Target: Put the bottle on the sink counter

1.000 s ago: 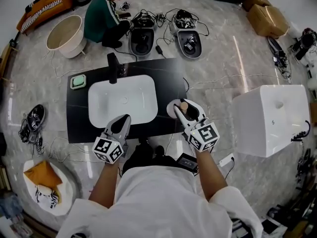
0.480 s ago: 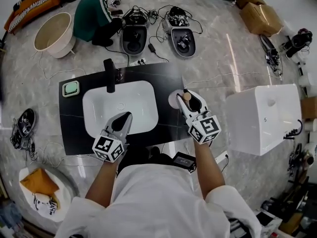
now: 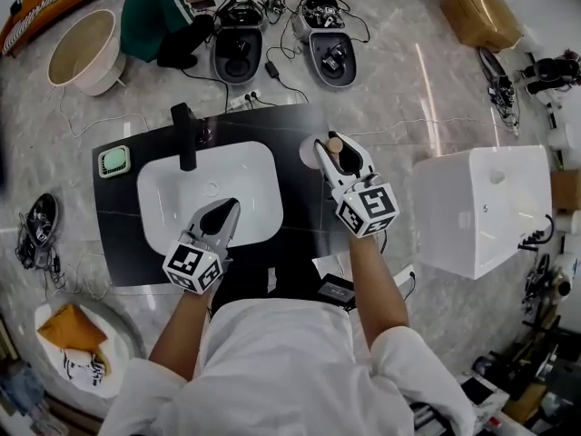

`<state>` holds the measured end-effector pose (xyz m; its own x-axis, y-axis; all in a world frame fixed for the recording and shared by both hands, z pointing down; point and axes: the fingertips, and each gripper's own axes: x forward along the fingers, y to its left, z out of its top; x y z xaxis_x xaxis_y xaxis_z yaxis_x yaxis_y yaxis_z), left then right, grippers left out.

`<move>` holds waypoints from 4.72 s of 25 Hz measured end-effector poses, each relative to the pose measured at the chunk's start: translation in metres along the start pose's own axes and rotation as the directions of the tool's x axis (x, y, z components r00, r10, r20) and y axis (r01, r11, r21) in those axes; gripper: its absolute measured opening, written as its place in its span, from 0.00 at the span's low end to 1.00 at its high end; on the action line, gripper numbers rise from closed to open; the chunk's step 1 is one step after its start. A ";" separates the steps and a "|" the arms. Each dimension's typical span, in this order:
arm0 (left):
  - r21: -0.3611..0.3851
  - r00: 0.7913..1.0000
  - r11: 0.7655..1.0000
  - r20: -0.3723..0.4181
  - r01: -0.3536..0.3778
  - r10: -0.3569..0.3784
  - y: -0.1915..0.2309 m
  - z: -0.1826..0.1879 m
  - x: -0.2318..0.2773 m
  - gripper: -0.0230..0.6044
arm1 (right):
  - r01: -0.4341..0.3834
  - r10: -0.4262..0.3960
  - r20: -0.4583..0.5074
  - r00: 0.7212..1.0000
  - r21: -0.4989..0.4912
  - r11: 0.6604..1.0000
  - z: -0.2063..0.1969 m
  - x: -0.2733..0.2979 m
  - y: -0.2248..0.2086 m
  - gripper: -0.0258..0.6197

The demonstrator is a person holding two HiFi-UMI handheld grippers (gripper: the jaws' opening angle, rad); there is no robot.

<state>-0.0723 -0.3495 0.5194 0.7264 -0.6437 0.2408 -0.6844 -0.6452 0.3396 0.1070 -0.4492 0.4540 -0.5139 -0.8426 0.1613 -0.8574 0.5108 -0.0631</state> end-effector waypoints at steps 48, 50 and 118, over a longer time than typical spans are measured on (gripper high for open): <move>-0.115 0.979 0.979 -0.137 -0.168 0.152 0.049 -0.056 0.079 0.08 | -0.028 0.027 -0.137 0.990 -0.009 1.000 -0.153 0.150 -0.118 0.25; -0.116 0.978 0.979 -0.138 -0.170 0.153 0.050 -0.057 0.081 0.08 | -0.030 0.028 -0.137 0.990 -0.010 0.999 -0.155 0.151 -0.120 0.25; 0.056 0.976 0.993 0.200 -0.105 0.092 -0.005 0.063 -0.108 0.07 | -0.045 0.059 0.149 0.987 -0.099 0.994 0.074 -0.125 0.098 0.06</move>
<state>-0.1515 -0.3030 0.4350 0.6330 -0.7695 0.0848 -0.7595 -0.5960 0.2607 0.0850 -0.3068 0.3545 -0.5622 -0.8269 0.0088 -0.8265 0.5623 0.0276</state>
